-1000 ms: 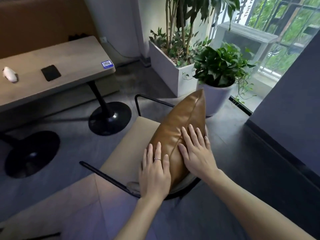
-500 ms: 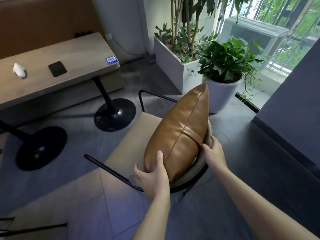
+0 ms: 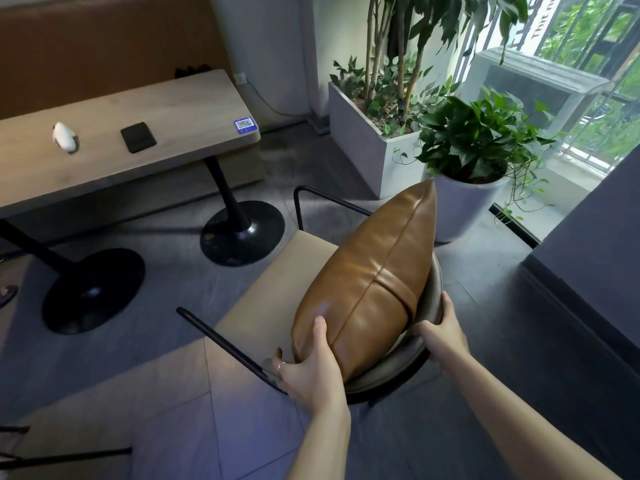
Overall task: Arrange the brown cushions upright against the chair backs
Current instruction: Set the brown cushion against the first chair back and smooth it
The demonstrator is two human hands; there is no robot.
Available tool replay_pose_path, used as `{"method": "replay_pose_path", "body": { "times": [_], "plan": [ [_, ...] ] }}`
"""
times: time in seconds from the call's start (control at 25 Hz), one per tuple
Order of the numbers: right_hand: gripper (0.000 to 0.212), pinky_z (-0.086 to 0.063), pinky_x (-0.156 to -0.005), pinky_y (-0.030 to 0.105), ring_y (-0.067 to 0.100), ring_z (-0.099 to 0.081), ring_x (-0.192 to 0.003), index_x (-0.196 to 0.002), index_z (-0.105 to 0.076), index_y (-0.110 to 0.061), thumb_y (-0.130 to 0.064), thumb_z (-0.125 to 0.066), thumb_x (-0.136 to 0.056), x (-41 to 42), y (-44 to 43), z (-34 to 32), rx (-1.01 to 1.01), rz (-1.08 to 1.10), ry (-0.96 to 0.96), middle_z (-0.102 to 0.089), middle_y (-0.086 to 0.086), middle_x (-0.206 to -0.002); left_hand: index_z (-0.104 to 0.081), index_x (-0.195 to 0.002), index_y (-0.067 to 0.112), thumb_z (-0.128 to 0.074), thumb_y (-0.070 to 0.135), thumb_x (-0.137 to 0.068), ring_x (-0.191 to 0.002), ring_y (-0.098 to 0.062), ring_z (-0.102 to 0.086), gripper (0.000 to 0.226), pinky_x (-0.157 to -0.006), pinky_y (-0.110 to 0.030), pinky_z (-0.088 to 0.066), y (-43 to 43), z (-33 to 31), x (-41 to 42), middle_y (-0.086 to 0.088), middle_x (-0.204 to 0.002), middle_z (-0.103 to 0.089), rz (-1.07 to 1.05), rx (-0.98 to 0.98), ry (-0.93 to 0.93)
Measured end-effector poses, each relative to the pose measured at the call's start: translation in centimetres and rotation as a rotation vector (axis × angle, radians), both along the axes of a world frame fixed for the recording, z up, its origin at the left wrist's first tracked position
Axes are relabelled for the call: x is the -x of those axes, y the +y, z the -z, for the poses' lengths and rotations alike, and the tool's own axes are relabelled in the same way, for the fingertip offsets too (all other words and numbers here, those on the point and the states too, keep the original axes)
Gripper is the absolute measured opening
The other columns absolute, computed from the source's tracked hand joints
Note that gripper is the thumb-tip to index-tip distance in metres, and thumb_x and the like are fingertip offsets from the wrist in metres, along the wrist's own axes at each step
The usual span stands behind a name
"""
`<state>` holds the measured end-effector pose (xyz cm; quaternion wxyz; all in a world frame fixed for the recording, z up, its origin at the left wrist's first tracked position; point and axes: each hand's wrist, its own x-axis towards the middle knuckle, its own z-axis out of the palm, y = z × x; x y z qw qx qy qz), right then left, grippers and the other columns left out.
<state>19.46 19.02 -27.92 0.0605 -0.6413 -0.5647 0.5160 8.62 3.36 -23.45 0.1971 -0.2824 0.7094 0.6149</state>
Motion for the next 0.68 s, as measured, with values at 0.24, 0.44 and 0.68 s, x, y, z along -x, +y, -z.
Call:
{"method": "replay_pose_path", "body": {
  "times": [0.24,0.44,0.68],
  "plan": [
    [0.088,-0.060,-0.086,0.056,0.031,-0.065,-0.101,-0.132,-0.041,-0.048,-0.032,-0.074,-0.052,3.5,-0.2,1.7,0.009,0.011,0.081,-0.067,-0.005,-0.108,-0.039,-0.147,0.025,-0.088,0.053,-0.070,-0.113,-0.025,-0.055,0.096,-0.087,-0.035,-0.042,-0.8,-0.1,5.0,-0.005,-0.146,-0.050,-0.011,-0.063,0.050],
    [0.093,-0.063,-0.061,0.041,0.025,-0.071,-0.097,-0.136,-0.049,-0.038,-0.034,-0.085,-0.050,7.8,-1.2,2.1,0.014,0.005,0.191,-0.071,-0.005,-0.114,-0.039,-0.148,0.027,-0.087,0.058,-0.066,-0.119,-0.028,-0.056,0.100,-0.091,-0.038,-0.045,-2.0,0.1,11.2,-0.005,-0.146,-0.052,0.057,-0.057,0.043],
    [0.076,-0.064,-0.072,0.043,0.021,-0.073,-0.094,-0.115,-0.058,-0.030,-0.041,-0.090,-0.046,15.0,-2.5,3.2,0.061,-0.059,0.214,-0.075,-0.004,-0.106,-0.038,-0.150,0.029,-0.089,0.060,-0.060,-0.125,-0.032,-0.056,0.108,-0.107,-0.050,-0.047,-4.2,0.1,20.0,-0.005,-0.145,-0.054,0.113,-0.033,0.038]
  ]
}}
